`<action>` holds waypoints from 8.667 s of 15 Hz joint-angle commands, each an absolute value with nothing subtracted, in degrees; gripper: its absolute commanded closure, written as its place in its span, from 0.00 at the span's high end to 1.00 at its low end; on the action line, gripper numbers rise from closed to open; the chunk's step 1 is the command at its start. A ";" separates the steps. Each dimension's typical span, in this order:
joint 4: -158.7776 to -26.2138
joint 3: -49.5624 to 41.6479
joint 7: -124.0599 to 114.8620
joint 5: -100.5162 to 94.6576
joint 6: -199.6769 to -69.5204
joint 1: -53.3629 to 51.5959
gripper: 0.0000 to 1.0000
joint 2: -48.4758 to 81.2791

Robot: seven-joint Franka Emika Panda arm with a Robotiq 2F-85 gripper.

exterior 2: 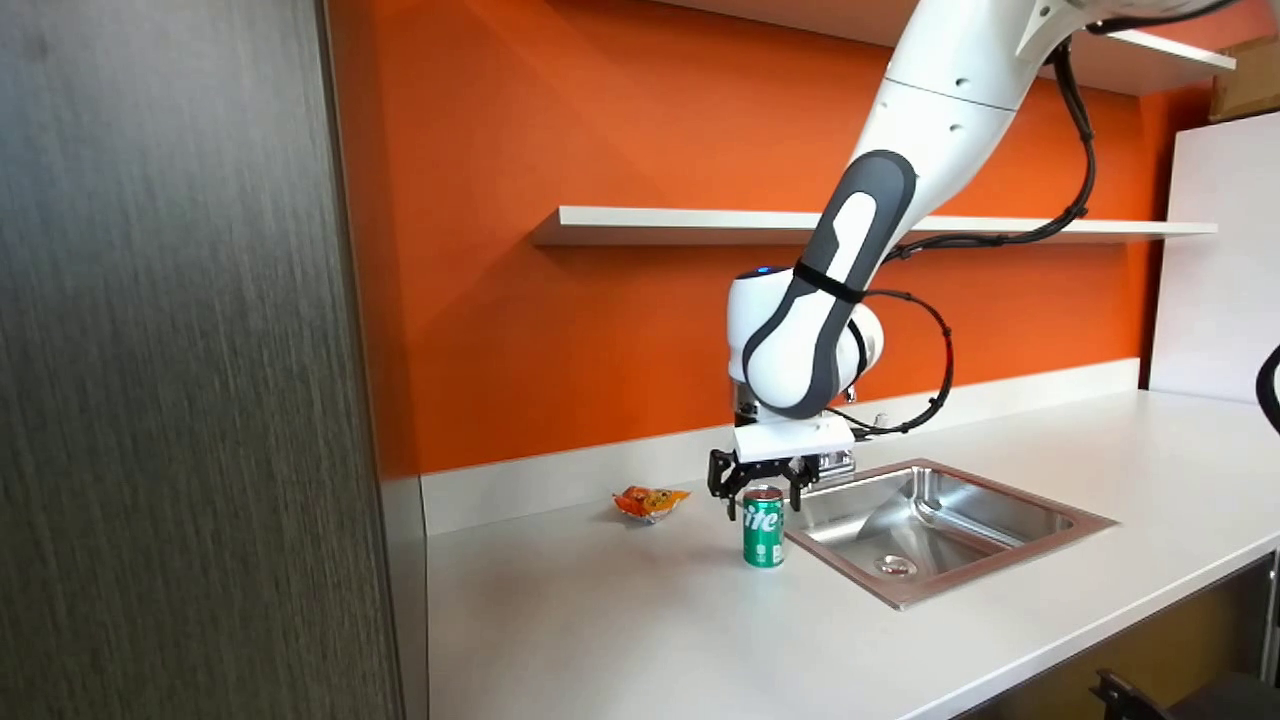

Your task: Put the can on the shelf

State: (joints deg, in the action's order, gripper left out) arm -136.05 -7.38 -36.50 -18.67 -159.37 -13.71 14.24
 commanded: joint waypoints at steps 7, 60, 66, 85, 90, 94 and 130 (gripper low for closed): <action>-135.27 -8.42 -39.58 -20.47 -160.93 -14.54 0.74 15.27; -129.01 10.98 -23.04 -10.55 -124.71 -7.06 0.38 -31.10; -118.21 12.57 -21.07 -12.23 -123.65 -4.62 0.38 -28.83; -72.91 11.46 -16.86 -17.53 -106.10 -5.38 0.38 2.08; -62.66 9.48 -16.18 -17.36 -101.37 -7.21 0.38 10.24; -55.94 7.38 -15.70 -17.06 -98.71 -8.94 0.38 15.47; -36.65 5.73 -15.31 -15.65 -91.35 -8.76 1.00 29.22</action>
State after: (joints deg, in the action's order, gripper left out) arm -36.88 5.31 -16.57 -16.11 -93.09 -8.74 30.31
